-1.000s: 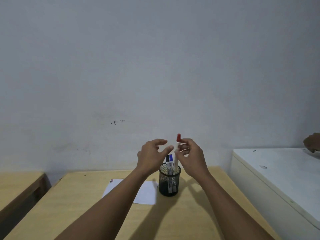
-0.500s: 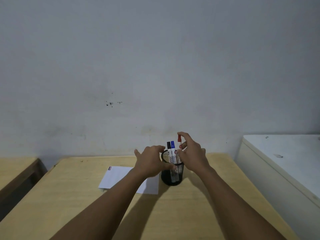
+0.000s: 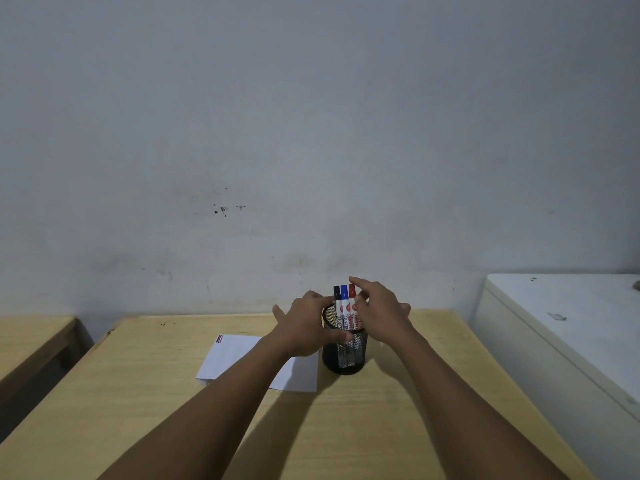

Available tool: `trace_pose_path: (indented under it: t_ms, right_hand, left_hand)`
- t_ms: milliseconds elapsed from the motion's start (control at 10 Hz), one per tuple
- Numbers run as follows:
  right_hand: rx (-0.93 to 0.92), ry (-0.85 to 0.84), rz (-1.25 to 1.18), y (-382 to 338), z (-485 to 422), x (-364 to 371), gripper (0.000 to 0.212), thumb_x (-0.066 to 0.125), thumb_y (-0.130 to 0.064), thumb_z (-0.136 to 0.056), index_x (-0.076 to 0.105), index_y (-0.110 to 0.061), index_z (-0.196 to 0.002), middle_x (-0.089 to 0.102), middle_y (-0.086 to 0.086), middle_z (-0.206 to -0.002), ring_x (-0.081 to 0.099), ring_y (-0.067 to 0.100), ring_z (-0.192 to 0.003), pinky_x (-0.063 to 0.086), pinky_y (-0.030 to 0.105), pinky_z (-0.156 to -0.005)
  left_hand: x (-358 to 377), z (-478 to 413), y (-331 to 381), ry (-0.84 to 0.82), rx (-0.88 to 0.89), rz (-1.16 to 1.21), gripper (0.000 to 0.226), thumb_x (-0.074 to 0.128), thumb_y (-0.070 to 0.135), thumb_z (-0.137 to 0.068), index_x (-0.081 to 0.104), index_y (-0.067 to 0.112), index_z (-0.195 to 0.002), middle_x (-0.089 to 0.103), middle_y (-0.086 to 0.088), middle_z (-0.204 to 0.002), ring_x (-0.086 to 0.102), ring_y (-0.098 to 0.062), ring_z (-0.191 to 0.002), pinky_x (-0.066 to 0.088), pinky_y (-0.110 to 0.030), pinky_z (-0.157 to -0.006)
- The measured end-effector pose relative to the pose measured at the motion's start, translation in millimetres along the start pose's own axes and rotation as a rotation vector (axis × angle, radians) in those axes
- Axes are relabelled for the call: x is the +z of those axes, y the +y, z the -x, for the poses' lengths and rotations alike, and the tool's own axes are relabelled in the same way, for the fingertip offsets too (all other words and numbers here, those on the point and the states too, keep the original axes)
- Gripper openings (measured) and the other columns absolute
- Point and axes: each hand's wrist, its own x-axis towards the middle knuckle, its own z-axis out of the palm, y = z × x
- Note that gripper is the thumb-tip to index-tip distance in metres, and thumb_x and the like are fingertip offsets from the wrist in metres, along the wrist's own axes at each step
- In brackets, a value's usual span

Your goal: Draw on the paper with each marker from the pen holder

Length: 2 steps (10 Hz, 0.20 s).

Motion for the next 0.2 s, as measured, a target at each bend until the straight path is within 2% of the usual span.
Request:
trace_pose_path:
  t_ms: [200]
  right_hand:
    - [-0.034,0.057,-0.034,-13.3,9.2,-13.8,0.049,0.046,-0.028,-0.105,0.04,-0.034,-0.153,0.06,0.001,-0.131,0.056,0.02,-0.122,0.029,0.048,-0.104]
  left_hand:
    - [-10.8,11.4,3.6,0.068,-0.025,-0.084,0.088,0.064,0.071,-0.075,0.037,0.029,-0.147,0.036,0.0,-0.153,0.032,-0.024,-0.141,0.009,-0.067,-0.112]
